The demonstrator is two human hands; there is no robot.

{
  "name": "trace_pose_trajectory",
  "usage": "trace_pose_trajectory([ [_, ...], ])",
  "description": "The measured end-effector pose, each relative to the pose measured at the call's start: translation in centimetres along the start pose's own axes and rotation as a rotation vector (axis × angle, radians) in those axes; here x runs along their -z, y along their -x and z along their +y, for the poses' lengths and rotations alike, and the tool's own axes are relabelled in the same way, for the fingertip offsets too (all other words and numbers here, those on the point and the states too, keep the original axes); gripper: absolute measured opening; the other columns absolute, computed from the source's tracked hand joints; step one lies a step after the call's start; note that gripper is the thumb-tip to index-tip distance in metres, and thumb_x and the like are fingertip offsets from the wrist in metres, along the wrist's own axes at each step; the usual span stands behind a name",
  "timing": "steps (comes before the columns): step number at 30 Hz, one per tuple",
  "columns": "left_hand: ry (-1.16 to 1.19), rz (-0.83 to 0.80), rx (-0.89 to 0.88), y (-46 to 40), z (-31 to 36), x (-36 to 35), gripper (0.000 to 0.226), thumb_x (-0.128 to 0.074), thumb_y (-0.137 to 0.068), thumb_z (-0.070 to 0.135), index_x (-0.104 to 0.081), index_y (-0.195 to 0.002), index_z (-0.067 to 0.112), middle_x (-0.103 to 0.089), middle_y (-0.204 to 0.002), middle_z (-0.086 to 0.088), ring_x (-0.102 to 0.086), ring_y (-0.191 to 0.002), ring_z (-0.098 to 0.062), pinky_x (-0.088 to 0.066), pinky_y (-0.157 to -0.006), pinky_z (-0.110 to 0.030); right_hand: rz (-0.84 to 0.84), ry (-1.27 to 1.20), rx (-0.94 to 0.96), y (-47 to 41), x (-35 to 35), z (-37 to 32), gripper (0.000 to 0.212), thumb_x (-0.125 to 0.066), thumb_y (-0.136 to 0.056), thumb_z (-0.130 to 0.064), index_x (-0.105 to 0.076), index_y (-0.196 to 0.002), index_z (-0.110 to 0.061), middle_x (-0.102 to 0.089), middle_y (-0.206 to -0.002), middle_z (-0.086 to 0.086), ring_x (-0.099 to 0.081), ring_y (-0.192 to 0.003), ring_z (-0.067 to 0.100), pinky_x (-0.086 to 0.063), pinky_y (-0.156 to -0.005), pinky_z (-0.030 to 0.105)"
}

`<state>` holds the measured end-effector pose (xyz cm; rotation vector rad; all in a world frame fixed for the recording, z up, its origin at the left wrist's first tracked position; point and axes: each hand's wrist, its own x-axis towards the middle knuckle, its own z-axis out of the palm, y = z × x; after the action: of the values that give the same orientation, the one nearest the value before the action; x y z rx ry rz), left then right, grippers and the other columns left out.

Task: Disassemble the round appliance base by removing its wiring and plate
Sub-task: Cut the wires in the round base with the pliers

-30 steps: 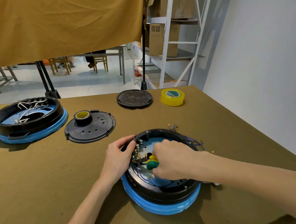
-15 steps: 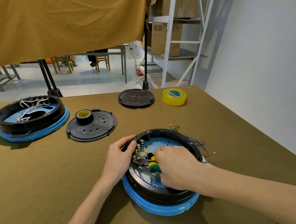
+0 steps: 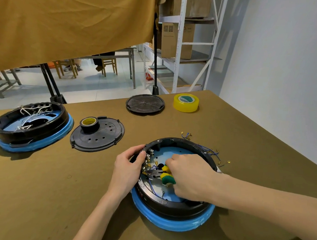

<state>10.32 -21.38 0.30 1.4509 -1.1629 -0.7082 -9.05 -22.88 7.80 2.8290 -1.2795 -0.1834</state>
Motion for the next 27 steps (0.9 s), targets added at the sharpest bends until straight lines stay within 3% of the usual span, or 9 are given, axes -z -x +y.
trace_pose_trajectory([
  [4,0.0,-0.001,-0.012,0.0,-0.1,0.0,0.025,-0.061,-0.102,0.024,-0.071,-0.125,0.028,-0.069,-0.111,0.023,-0.06,-0.101,0.019,-0.046,-0.072,-0.001,-0.072,-0.125,-0.058,-0.2,0.8,0.2,0.014,-0.067,-0.081,-0.024,-0.058,-0.089,-0.016,-0.052,-0.078,0.003,-0.051,-0.066,0.022,-0.034,-0.051,0.029],
  [7,-0.008,-0.003,-0.021,-0.1,-0.1,0.0,0.025,-0.061,-0.102,0.024,-0.071,-0.125,0.027,-0.07,-0.111,0.024,-0.06,-0.101,0.018,-0.046,-0.074,0.0,-0.018,-0.038,-0.034,-0.1,0.7,-0.3,0.015,-0.065,-0.081,-0.022,-0.054,-0.089,-0.015,-0.05,-0.081,0.004,-0.051,-0.068,0.024,-0.033,-0.052,0.031],
  [13,-0.007,-0.006,-0.023,-0.1,-0.1,0.0,0.024,-0.062,-0.102,0.025,-0.071,-0.124,0.029,-0.07,-0.112,0.022,-0.062,-0.105,0.012,-0.047,-0.075,-0.001,-0.068,-0.133,-0.074,-0.2,1.5,-0.1,0.017,-0.065,-0.08,-0.019,-0.049,-0.079,-0.015,-0.048,-0.072,0.004,-0.045,-0.059,0.019,-0.031,-0.048,0.028],
  [23,-0.014,-0.005,-0.03,-0.1,-0.2,0.0,0.025,-0.062,-0.102,0.024,-0.071,-0.125,0.027,-0.069,-0.111,0.024,-0.06,-0.103,0.017,-0.046,-0.075,0.0,-0.085,-0.132,-0.076,-0.1,1.5,-0.5,0.013,-0.064,-0.081,-0.019,-0.055,-0.089,-0.014,-0.049,-0.078,0.006,-0.047,-0.063,0.021,-0.033,-0.049,0.029],
  [27,-0.026,-0.01,-0.023,-0.1,-0.1,0.1,0.025,-0.061,-0.102,0.026,-0.07,-0.125,0.029,-0.068,-0.112,0.025,-0.059,-0.104,0.018,-0.047,-0.076,-0.002,-0.087,-0.117,-0.073,0.0,1.5,-0.4,0.016,-0.064,-0.081,-0.019,-0.048,-0.08,-0.016,-0.047,-0.075,0.005,-0.045,-0.061,0.02,-0.031,-0.049,0.029],
])
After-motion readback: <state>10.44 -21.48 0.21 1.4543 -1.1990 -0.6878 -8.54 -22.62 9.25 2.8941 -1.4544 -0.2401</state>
